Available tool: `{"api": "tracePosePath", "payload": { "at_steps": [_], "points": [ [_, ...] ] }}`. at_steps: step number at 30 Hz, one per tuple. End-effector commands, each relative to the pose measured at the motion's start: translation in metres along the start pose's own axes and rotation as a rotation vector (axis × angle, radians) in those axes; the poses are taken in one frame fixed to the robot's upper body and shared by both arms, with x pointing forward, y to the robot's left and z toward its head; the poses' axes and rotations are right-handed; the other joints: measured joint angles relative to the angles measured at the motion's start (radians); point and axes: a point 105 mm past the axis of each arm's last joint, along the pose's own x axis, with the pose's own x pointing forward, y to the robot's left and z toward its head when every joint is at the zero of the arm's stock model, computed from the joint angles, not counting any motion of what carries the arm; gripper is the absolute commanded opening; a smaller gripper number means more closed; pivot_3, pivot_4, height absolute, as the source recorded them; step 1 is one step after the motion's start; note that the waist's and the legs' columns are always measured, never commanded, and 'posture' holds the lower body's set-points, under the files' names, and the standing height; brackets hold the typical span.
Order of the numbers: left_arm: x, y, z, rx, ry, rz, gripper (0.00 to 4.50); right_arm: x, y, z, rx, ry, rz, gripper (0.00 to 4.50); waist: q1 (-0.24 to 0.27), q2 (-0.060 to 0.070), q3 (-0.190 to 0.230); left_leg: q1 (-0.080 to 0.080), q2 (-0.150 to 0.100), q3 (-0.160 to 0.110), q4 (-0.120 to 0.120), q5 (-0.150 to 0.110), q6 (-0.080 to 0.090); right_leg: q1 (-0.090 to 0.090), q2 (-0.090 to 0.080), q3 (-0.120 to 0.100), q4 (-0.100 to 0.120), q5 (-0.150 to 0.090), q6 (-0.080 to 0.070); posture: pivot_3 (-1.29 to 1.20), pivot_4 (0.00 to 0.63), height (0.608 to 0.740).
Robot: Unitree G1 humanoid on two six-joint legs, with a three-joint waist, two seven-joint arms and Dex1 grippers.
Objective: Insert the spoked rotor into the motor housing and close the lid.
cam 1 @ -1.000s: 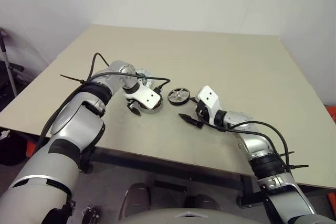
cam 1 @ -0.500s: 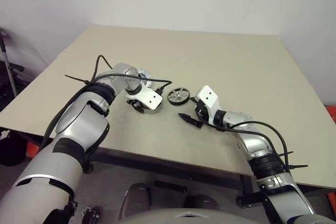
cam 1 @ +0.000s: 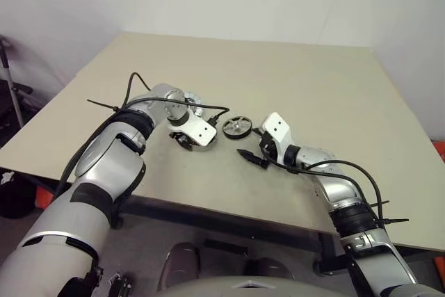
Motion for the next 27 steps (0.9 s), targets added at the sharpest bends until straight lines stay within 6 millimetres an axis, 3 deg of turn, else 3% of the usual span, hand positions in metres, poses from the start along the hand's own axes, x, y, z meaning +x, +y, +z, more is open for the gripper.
{"api": "tracePosePath", "payload": {
  "at_steps": [1, 7, 26, 27],
  "points": [
    [-0.009, 0.021, 0.030, 0.084, -0.099, 0.072, 2.29, -0.006, -0.016, 0.023, -0.047, -0.064, -0.038, 4.41, 0.002, 0.000, 0.000, -0.001, 0.000, 0.000, 0.000, 0.000, 0.000, -0.001, 0.000, 0.000, 0.000, 0.000, 0.000, 0.00, 0.000, 0.740],
    [-0.005, 0.022, 0.051, 0.116, -0.162, 0.055, 2.29, -0.008, -0.023, 0.027, -0.055, -0.070, -0.058, 4.41, -0.002, 0.000, 0.000, -0.004, 0.000, 0.000, 0.000, 0.002, 0.002, -0.008, 0.000, 0.000, 0.005, 0.000, -0.001, 0.00, 0.000, 0.740],
    [0.003, 0.002, 0.066, 0.117, -0.223, -0.029, 2.29, -0.003, -0.021, 0.030, -0.053, -0.081, -0.073, 4.41, -0.007, 0.000, 0.000, -0.008, 0.000, 0.000, 0.001, 0.004, 0.001, -0.013, 0.000, 0.000, 0.009, -0.001, -0.001, 0.00, 0.000, 0.740],
    [0.004, 0.001, 0.065, 0.111, -0.223, -0.035, 2.64, -0.003, -0.021, 0.030, -0.053, -0.081, -0.073, 4.41, -0.007, 0.000, 0.000, -0.007, 0.000, 0.001, 0.001, 0.004, 0.001, -0.013, 0.000, 0.000, 0.009, -0.001, -0.001, 0.00, 0.000, 0.740]
  ]
}}
